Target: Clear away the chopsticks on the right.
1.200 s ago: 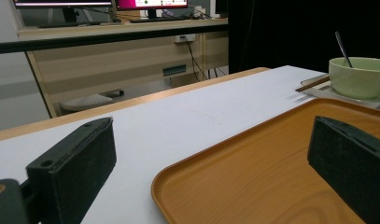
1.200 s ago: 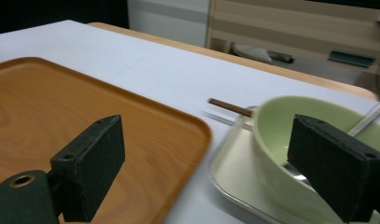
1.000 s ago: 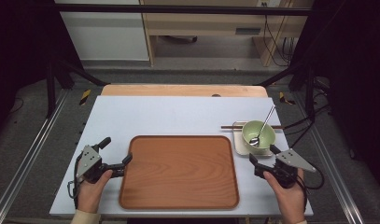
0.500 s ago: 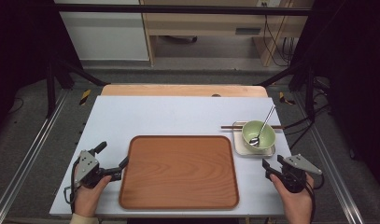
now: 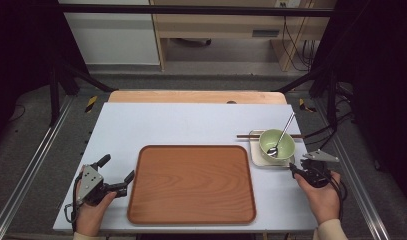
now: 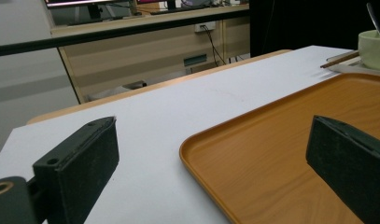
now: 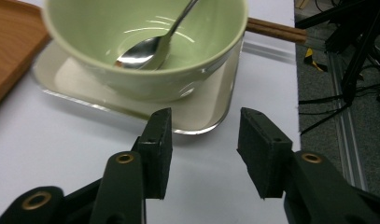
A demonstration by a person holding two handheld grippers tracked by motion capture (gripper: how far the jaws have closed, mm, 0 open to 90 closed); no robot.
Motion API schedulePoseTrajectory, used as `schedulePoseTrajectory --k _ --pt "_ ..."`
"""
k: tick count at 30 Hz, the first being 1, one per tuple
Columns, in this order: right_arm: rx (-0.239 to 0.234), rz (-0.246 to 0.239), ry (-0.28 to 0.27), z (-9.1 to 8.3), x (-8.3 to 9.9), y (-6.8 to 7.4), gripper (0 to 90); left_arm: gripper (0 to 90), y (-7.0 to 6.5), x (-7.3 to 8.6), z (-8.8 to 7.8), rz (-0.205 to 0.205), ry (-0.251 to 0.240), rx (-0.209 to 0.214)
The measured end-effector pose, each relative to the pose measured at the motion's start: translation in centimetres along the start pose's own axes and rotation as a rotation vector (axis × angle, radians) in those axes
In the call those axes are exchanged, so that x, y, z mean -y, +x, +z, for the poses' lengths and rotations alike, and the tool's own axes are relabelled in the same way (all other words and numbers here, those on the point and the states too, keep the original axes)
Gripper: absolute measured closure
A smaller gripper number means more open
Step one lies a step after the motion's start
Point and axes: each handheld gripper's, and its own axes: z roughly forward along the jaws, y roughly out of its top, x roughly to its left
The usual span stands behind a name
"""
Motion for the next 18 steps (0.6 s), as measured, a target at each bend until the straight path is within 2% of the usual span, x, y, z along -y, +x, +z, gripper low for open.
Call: schedulePoseTrajectory --k 2,3,6,9,10,12,14,18 --pt "0.002 -0.002 0.0 0.2 -0.3 -0.2 59.3 2.2 0.1 0.1 0.0 0.0 0.003 -0.002" --pt "0.002 -0.011 -0.008 0.6 -1.0 -0.9 63.8 2.3 0.1 0.1 0.0 0.0 0.002 -0.008" --pt "-0.003 -0.004 -0.005 0.9 -1.5 -1.3 65.9 2.4 0.3 0.0 -0.2 -0.015 -0.007 -0.021" --pt "-0.004 -0.022 0.006 1.2 -2.0 -1.9 69.3 2.4 0.6 0.0 -0.4 0.017 0.006 -0.051" --pt "0.007 -0.022 0.035 1.3 -2.1 -2.2 69.5 2.5 0.7 0.0 -0.6 0.016 0.007 -0.057" --pt "0.014 -0.034 0.063 1.5 -2.5 -2.6 71.4 2.7 1.1 0.2 -0.8 -0.024 -0.002 -0.061" --pt "0.021 -0.041 0.066 1.6 -2.7 -2.8 73.1 2.8 1.3 0.3 -0.9 -0.056 -0.01 -0.063" --pt "0.025 -0.055 0.07 2.0 -3.3 -3.4 78.9 3.0 1.6 0.5 -0.9 -0.067 -0.01 -0.066"
